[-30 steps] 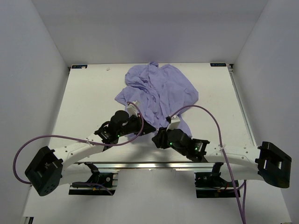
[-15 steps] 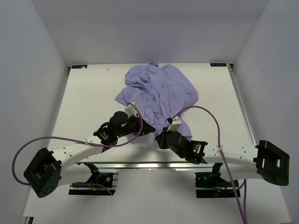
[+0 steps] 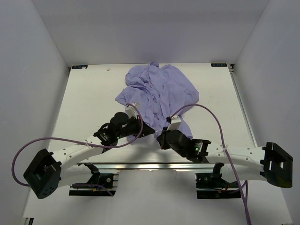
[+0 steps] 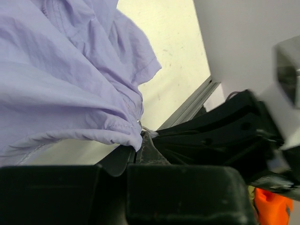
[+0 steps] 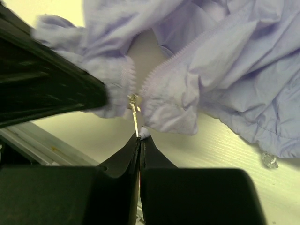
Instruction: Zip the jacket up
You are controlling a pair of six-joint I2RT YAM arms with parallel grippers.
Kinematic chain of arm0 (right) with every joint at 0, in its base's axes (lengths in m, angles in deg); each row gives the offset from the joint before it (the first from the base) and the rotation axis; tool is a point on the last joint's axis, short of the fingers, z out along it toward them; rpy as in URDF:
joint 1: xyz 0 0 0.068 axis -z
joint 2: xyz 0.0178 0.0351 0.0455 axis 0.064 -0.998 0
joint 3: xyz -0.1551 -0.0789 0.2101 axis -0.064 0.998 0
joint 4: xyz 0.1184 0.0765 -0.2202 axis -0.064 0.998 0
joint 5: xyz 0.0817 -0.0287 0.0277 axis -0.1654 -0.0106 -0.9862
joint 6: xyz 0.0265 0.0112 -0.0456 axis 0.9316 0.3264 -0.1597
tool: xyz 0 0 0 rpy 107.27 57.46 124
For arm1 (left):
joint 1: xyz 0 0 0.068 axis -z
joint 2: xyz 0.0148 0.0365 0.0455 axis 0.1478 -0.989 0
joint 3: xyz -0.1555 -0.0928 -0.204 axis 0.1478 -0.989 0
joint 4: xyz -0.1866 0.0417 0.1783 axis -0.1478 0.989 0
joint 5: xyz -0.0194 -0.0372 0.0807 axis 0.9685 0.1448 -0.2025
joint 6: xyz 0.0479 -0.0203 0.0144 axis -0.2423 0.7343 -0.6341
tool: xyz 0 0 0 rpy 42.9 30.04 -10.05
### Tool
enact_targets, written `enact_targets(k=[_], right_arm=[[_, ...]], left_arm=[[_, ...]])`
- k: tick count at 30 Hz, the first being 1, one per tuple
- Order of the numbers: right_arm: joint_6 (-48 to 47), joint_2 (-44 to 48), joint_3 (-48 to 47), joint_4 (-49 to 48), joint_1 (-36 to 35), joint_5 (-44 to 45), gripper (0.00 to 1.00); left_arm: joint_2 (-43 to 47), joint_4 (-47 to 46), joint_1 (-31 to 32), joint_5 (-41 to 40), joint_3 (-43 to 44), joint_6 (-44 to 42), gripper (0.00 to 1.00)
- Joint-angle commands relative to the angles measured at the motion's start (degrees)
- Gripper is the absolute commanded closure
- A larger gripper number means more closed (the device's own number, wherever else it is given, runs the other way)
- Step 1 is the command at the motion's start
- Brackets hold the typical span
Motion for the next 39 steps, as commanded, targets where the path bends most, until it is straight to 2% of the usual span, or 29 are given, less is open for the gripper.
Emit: enact_targets(k=[1, 7, 11, 15, 21, 26, 31, 39], right_arm=[[-3.1, 0.5, -6.2, 6.3, -0.3, -1.6, 1.0], [-10.5, -4.0, -16.7, 17.5, 0.6, -3.7, 1.0], [-16.6, -7.4, -21.8, 22.2, 1.4, -0.3, 1.0], [-24.2, -12.2, -27.5, 26.7, 3.2, -2.7, 1.0], [-22.3, -17.7, -33.1, 32.1, 5.7, -7.3, 1.0], [-20.7, -15.8, -30.7, 25.5, 7.9, -15.5, 1.0], [-20.7, -13.7, -28.5, 18.8, 10.0, -15.4, 1.0], [-19.7, -17.9, -32.3, 19.0, 12.2, -14.0, 1.0]], left_arm=[[1.3, 3.3, 0.4, -0.3, 0.9, -2.5, 1.0], [1.4, 8.7, 0.8, -0.4, 2.9, -5.9, 1.0], [2.7, 8.9, 0.9, -0.8, 2.6, -6.1, 1.0], [2.7, 9.1, 0.9, -0.5, 2.6, -6.3, 1.0], [3.4, 9.8, 1.0, -1.0, 2.6, -6.8, 1.0], [3.1, 9.8, 1.0, 0.3, 2.7, -7.4, 1.0], [3.8, 13.3, 1.0, 1.0, 2.9, -8.4, 1.0], [5.3, 17.0, 1.1, 1.8, 2.8, -9.1, 1.0]])
